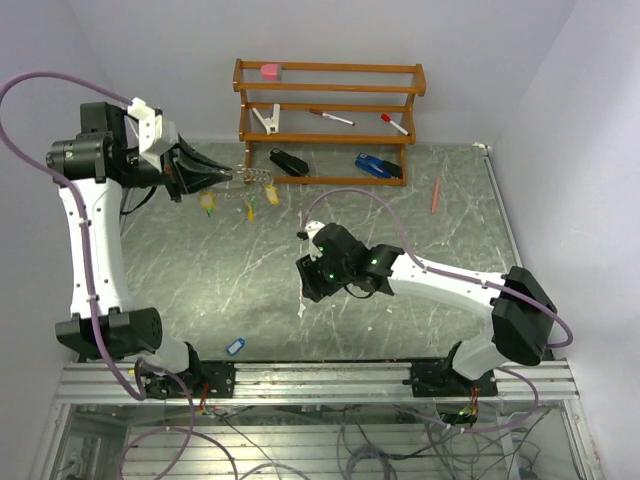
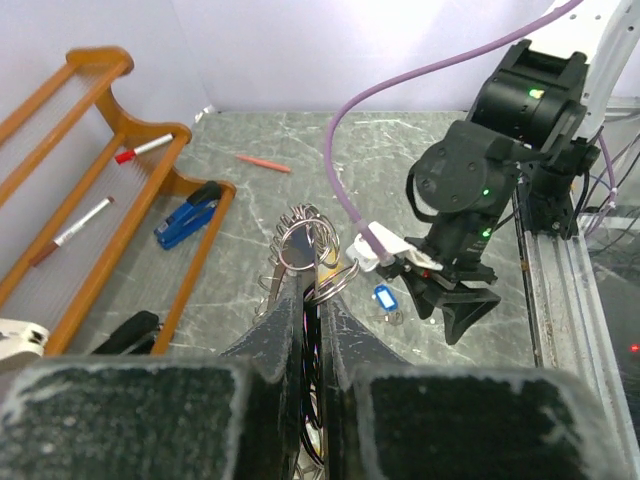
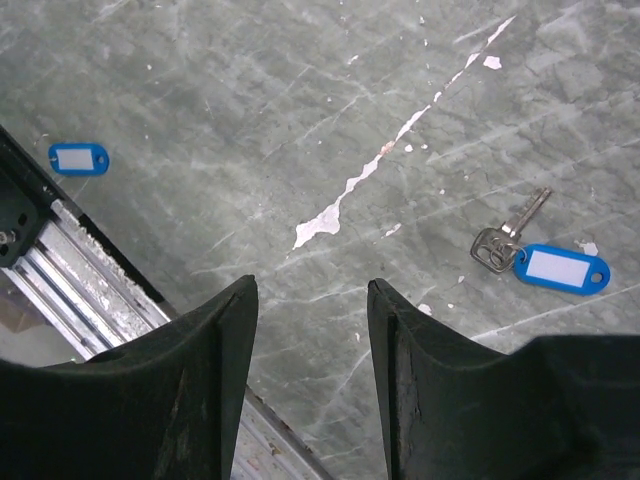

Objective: Put the keys on the keyring

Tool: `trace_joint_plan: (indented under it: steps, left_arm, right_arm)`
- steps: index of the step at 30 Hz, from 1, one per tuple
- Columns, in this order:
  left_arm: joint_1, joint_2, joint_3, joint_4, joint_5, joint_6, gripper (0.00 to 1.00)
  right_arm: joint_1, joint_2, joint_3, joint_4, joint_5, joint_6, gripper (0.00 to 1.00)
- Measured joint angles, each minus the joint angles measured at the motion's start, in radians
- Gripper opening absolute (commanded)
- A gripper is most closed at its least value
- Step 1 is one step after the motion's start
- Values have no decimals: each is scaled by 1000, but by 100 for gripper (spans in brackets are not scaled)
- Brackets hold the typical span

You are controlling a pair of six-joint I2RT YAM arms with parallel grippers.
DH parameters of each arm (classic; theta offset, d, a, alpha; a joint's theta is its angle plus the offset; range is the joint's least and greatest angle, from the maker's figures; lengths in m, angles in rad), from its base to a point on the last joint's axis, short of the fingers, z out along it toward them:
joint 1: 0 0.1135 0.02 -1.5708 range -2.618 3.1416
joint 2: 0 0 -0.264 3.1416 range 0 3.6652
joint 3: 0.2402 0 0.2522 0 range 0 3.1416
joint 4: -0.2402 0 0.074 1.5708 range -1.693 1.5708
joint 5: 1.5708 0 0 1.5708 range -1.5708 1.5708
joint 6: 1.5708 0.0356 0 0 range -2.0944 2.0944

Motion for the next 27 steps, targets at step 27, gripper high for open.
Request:
trace_joint_plan:
  steps: [27]
  left_arm:
    - [6, -546, -1019, 1007, -397, -638, 7]
  right_arm:
    - [72, -14, 77, -10, -33, 18, 48]
